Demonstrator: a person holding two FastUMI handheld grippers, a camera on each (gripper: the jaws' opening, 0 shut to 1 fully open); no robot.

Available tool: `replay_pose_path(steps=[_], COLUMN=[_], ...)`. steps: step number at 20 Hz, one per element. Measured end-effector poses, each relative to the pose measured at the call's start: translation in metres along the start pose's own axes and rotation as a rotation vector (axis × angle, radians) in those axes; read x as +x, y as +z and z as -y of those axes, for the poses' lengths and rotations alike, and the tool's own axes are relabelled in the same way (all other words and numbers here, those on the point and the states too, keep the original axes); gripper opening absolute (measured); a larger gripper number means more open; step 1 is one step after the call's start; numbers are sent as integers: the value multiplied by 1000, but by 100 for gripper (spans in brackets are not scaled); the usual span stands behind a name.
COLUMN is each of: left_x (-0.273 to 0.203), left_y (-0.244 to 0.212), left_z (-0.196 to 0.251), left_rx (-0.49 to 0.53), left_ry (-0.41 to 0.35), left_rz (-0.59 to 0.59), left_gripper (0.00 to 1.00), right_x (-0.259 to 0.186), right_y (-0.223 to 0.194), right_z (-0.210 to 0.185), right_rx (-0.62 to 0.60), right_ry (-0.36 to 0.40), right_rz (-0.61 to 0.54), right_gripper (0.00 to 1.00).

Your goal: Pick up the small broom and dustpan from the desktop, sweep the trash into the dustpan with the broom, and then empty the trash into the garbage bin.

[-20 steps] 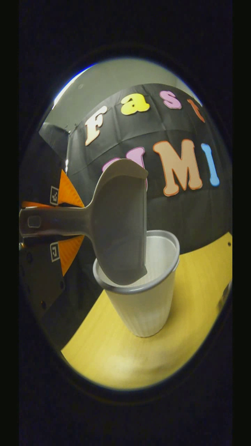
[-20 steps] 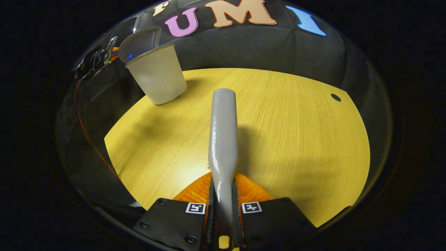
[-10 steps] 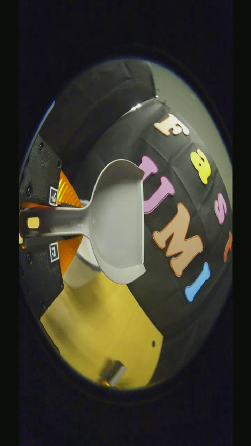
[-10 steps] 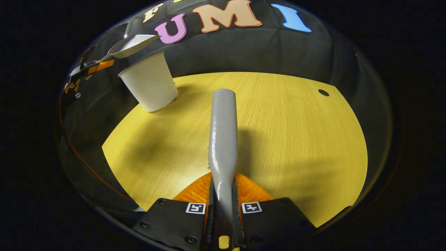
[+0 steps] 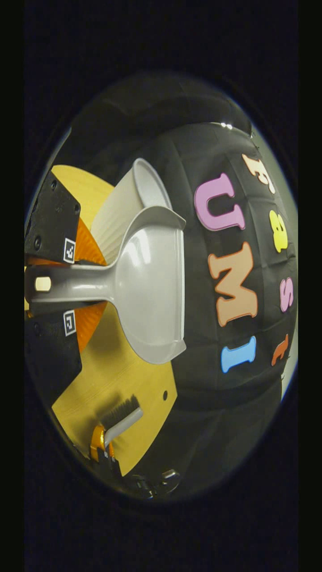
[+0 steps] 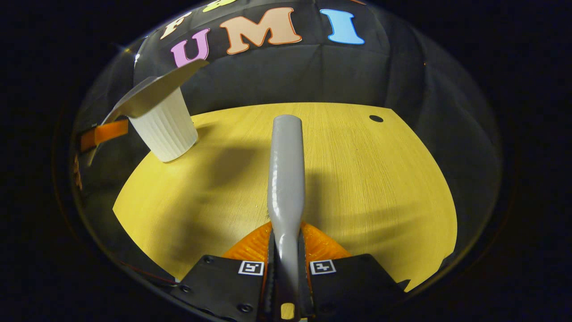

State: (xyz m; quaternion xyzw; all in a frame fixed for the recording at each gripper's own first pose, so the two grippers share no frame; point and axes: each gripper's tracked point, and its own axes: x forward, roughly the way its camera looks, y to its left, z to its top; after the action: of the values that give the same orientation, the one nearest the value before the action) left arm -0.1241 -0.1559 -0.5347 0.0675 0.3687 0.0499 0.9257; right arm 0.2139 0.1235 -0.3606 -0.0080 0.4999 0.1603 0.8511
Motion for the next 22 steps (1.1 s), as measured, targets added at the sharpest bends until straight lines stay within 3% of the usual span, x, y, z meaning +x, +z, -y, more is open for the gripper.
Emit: replay_pose_path(steps=[3,8,15,17,19,20,21,22], left_x=[3,20,16,14,14,16,13,12], left_y=[-54,-130,-141,-143,-146,-145,-147,-148], left_z=[32,57,55,55,62,62,63,63], left_rx=[-24,-79,-119,-118,-123,-126,-123,-120], left_ry=[-52,-76,-66,-64,-79,-72,-72,-68], left_rz=[-98,-305,-407,-417,-410,-409,-416,-415], left_gripper=[24,24,27,30,77,100,98,95], right_x=[3,0,-13,-14,-15,-13,-12,-13], right_y=[-10,-22,-19,-11,-15,-18,-19,-22], right_z=[2,6,8,11,7,4,2,2], right_rx=[12,7,-26,-40,-53,-57,-59,-63], right_ry=[-45,-95,-133,-132,-129,-127,-123,-121], right_rz=[-81,-189,-277,-278,-281,-289,-293,-298], right_gripper=[23,23,23,28,35,48,55,68])
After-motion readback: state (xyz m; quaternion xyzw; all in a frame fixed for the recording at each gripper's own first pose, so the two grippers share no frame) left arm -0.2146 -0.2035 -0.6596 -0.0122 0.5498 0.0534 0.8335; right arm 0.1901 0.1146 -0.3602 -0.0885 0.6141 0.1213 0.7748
